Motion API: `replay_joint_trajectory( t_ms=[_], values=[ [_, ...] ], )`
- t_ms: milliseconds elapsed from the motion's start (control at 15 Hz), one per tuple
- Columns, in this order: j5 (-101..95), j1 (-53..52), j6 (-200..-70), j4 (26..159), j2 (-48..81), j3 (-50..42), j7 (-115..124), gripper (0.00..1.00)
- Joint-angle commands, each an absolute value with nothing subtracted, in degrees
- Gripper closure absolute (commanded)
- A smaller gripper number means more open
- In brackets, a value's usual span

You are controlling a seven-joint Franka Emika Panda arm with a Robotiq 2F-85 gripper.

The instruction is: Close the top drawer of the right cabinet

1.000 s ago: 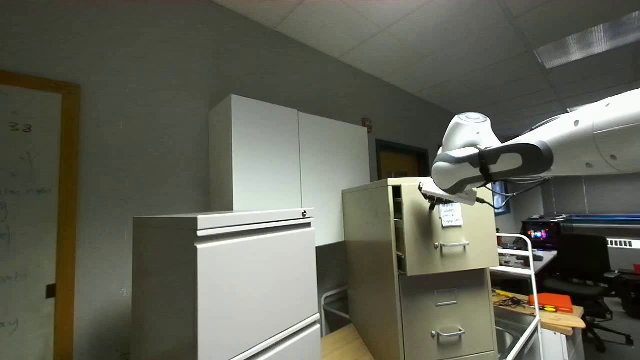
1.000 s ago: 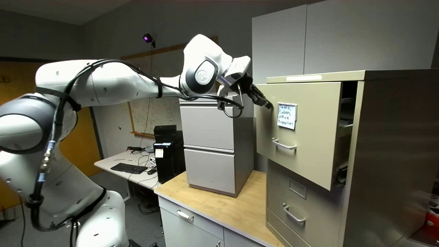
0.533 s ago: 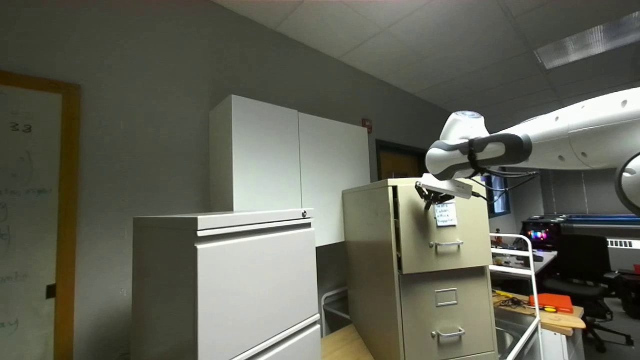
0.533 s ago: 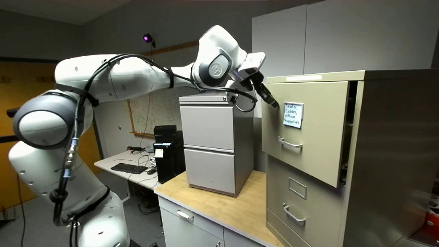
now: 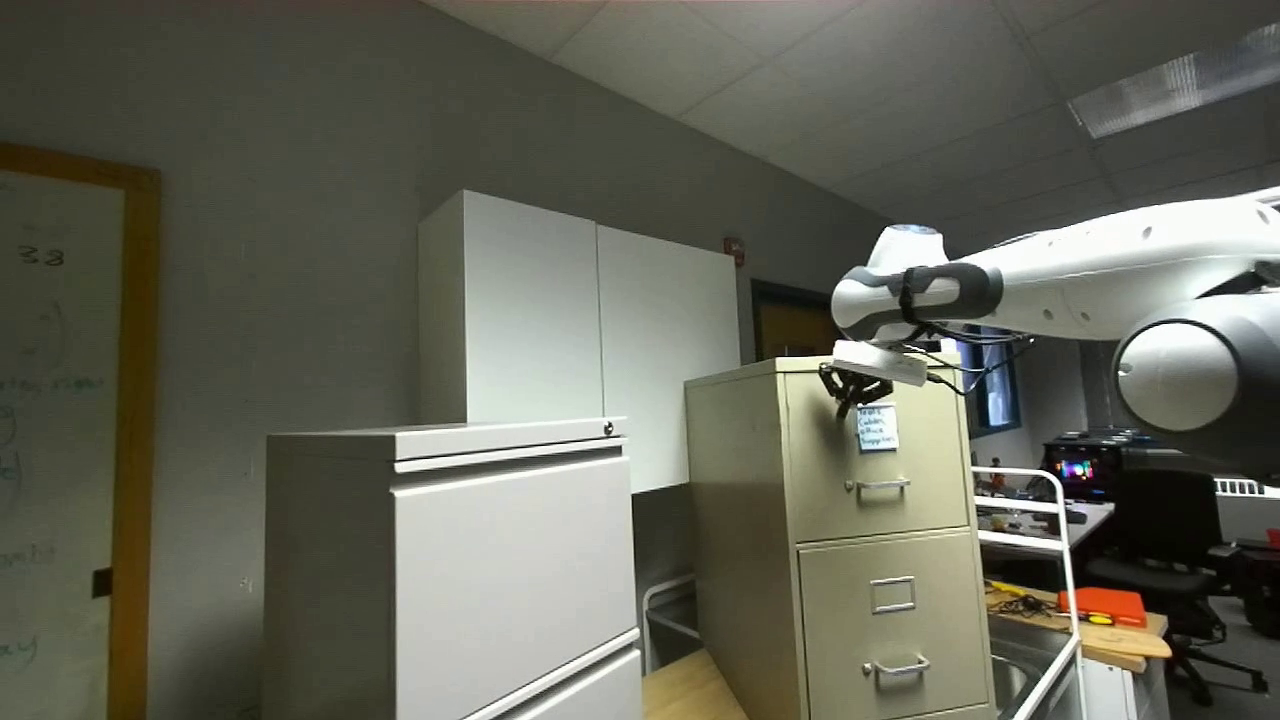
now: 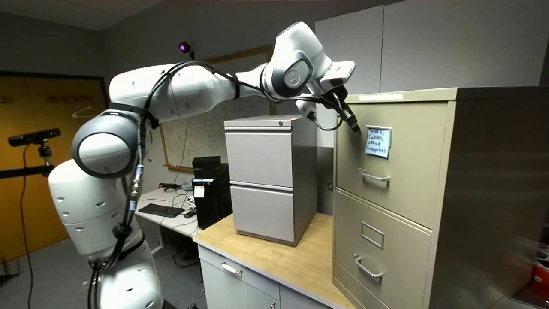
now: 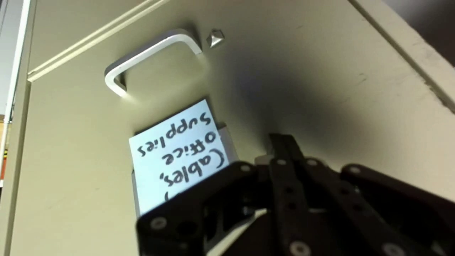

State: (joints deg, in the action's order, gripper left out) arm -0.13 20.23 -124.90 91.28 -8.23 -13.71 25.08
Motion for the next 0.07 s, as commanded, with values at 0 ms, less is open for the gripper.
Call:
replay_joint_trajectory(
  t_ms=[0],
  values=[
    [4.91,17.87,-124.07,78.66,2.08,-15.16,21.96,1.0]
  ],
)
